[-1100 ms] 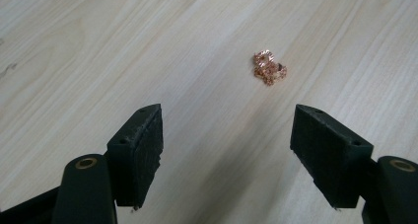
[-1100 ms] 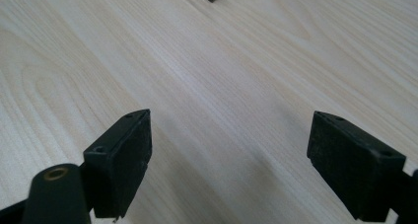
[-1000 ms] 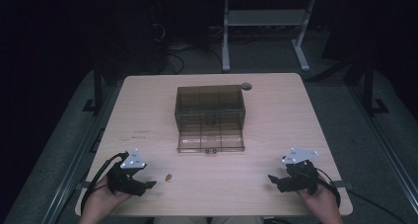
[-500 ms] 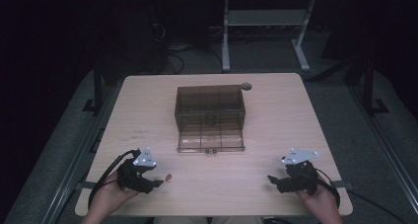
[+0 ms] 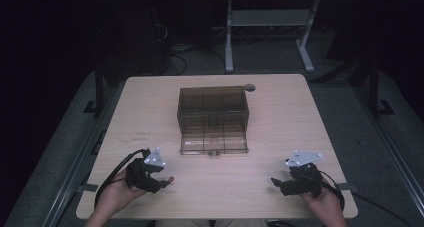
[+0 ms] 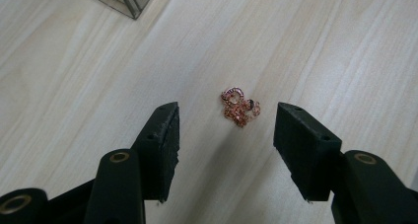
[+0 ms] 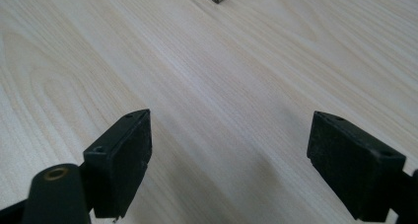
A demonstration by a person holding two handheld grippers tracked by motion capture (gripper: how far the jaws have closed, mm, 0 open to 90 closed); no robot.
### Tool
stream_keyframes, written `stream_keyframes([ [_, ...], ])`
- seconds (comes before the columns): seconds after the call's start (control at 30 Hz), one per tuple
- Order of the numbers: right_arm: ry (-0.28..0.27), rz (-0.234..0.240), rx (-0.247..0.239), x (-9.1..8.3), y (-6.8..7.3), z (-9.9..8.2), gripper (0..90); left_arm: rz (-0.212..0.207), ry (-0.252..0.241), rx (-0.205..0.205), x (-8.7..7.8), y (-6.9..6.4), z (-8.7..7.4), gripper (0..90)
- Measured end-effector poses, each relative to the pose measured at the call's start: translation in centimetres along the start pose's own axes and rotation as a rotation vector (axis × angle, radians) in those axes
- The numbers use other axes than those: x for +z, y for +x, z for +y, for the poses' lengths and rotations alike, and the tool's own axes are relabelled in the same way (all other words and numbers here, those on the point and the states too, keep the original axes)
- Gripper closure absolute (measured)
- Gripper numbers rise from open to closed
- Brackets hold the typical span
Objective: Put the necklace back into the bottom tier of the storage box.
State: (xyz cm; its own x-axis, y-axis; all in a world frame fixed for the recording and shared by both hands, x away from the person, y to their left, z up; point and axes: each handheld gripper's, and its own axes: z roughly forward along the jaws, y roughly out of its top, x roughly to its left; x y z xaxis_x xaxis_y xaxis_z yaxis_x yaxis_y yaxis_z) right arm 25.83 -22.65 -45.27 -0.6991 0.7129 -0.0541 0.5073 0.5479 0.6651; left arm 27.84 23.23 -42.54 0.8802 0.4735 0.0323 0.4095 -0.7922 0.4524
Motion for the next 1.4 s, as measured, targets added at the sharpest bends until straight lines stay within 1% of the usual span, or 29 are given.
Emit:
stream_keyframes([
  [0.07, 0.000, 0.000, 0.000, 0.0, 0.0, 0.0, 16.6, -0.004, 0.002, 0.001, 0.1, 0.0, 0.1, 45.1],
  [0.1, 0.001, 0.001, -0.002, 0.0, 0.0, 0.0, 16.6, -0.013, 0.007, 0.007, 0.4, -0.1, 0.2, 46.1],
  [0.2, 0.003, 0.001, -0.005, 0.0, 0.1, 0.0, 16.6, -0.020, 0.016, 0.016, 0.8, -0.2, 0.5, 50.0],
  [0.23, 0.003, 0.001, -0.006, 0.0, 0.1, 0.0, 16.6, -0.020, 0.016, 0.016, 0.8, -0.2, 0.5, 50.5],
  [0.27, -0.002, 0.003, -0.003, 0.0, 0.1, 0.0, 16.6, -0.026, 0.027, 0.018, 1.0, -0.2, 0.7, 51.3],
  [0.37, 0.000, 0.001, -0.004, 0.0, 0.1, 0.0, 16.6, -0.032, 0.031, 0.014, 1.2, 0.0, 0.8, 53.9],
  [0.47, 0.001, 0.002, -0.005, 0.0, 0.0, 0.0, 16.6, -0.030, 0.036, 0.019, 1.3, 0.1, 1.0, 56.3],
  [0.57, -0.001, 0.001, -0.004, 0.0, 0.1, 0.0, 16.6, -0.034, 0.044, 0.025, 1.6, 0.0, 1.0, 57.9],
  [0.7, 0.000, 0.001, -0.005, 0.0, 0.1, 0.0, 16.6, -0.028, 0.053, 0.037, 1.9, -0.2, 1.2, 60.9],
  [0.8, -0.002, 0.002, -0.004, 0.0, 0.1, 0.1, 16.6, -0.028, 0.061, 0.034, 2.2, -0.3, 1.3, 62.2],
  [0.87, -0.003, 0.003, -0.002, 0.0, 0.1, 0.1, 16.6, -0.035, 0.063, 0.034, 2.3, -0.2, 1.4, 62.9],
  [0.9, -0.002, 0.003, -0.004, 0.0, 0.1, 0.0, 16.6, -0.036, 0.071, 0.040, 2.3, -0.2, 1.4, 63.8],
  [1.0, -0.003, 0.003, -0.003, 0.0, 0.1, 0.0, 16.6, -0.035, 0.068, 0.041, 2.4, -0.3, 1.5, 67.6],
  [1.03, -0.001, 0.003, -0.004, 0.0, 0.1, 0.1, 16.6, -0.037, 0.069, 0.043, 2.4, -0.3, 1.6, 67.6],
  [1.07, -0.003, 0.003, -0.004, 0.0, 0.1, 0.0, 16.6, -0.040, 0.069, 0.052, 2.4, -0.3, 1.6, 72.1],
  [1.13, -0.004, 0.003, -0.004, -0.1, 0.1, 0.0, 16.6, -0.042, 0.073, 0.044, 2.4, -0.4, 1.7, 76.7],
  [1.2, -0.004, 0.004, -0.005, -0.1, 0.1, 0.0, 16.6, -0.045, 0.076, 0.050, 2.5, -0.4, 1.8, 81.4],
  [1.27, -0.004, 0.004, -0.005, -0.1, 0.1, 0.0, 16.6, -0.046, 0.077, 0.050, 2.5, -0.5, 1.9, 84.3],
  [1.4, -0.005, 0.004, -0.004, -0.1, 0.1, 0.1, 16.6, -0.051, 0.084, 0.049, 2.5, -0.4, 2.0, 85.9],
])
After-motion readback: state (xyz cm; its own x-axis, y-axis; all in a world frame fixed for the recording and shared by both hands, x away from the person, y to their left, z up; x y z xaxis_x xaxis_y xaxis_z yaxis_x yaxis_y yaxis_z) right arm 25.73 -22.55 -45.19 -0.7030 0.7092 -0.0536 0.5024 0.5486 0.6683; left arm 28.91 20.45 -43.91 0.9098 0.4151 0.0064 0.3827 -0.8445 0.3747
